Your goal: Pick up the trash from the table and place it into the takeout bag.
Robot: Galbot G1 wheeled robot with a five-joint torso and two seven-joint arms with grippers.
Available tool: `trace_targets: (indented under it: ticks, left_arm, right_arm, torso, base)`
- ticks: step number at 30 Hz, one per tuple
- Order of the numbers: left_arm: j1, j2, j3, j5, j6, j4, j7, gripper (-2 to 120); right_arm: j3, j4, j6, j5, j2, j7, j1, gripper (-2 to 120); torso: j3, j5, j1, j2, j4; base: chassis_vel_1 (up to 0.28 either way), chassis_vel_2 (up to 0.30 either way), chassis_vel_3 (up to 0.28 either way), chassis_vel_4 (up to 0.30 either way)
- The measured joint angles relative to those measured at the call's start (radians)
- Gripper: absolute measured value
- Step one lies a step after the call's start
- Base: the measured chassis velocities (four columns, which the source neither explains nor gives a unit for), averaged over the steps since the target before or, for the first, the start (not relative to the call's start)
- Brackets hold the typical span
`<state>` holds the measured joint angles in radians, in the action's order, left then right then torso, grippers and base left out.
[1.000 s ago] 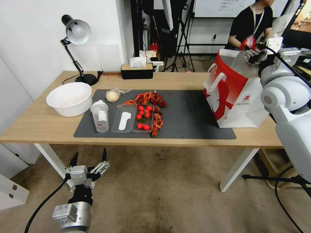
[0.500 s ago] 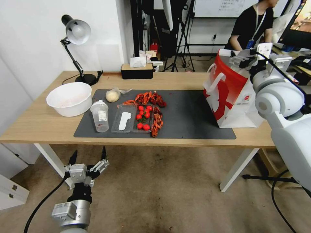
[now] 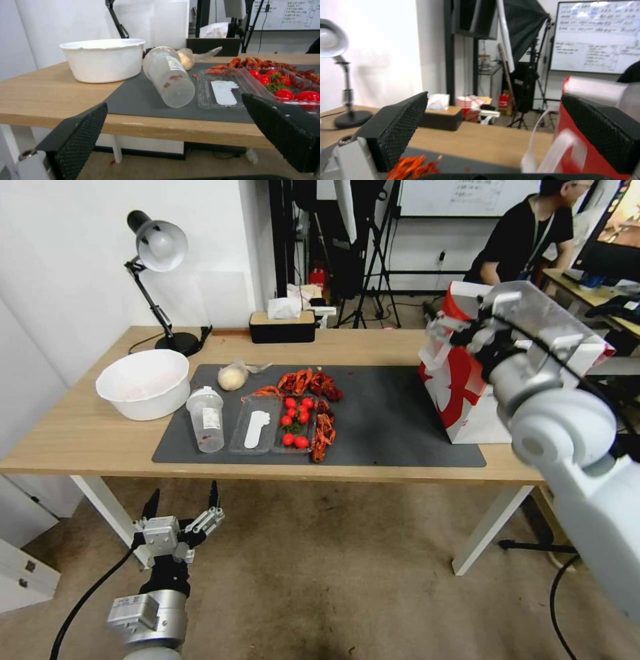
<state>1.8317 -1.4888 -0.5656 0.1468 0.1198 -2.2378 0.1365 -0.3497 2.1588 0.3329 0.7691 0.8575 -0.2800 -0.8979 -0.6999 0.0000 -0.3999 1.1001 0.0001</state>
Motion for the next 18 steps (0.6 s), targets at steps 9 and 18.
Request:
trace_targets:
  ticks: [9,18]
  left_arm:
    - [0.002,0.005,-0.002,0.008,0.002,0.0,-0.001,100]
    - [-0.006,0.005,0.005,0.009,0.004,0.005,-0.001,100]
  right_arm:
    - [-0.07,0.046,-0.172,-0.099,0.051,0.031,-0.269,100]
    - [-0.139,0.016,-0.48,-0.25,0.215,0.103,-0.613,100]
  torso:
    - [0.0,0.0,0.0,0.0,0.0]
    - [0.0,-0.0001,0.0,0.0,-0.0001]
  base:
    - [0.0,0.0,0.0,0.0]
    - [0.0,0.0,0.0,0.0]
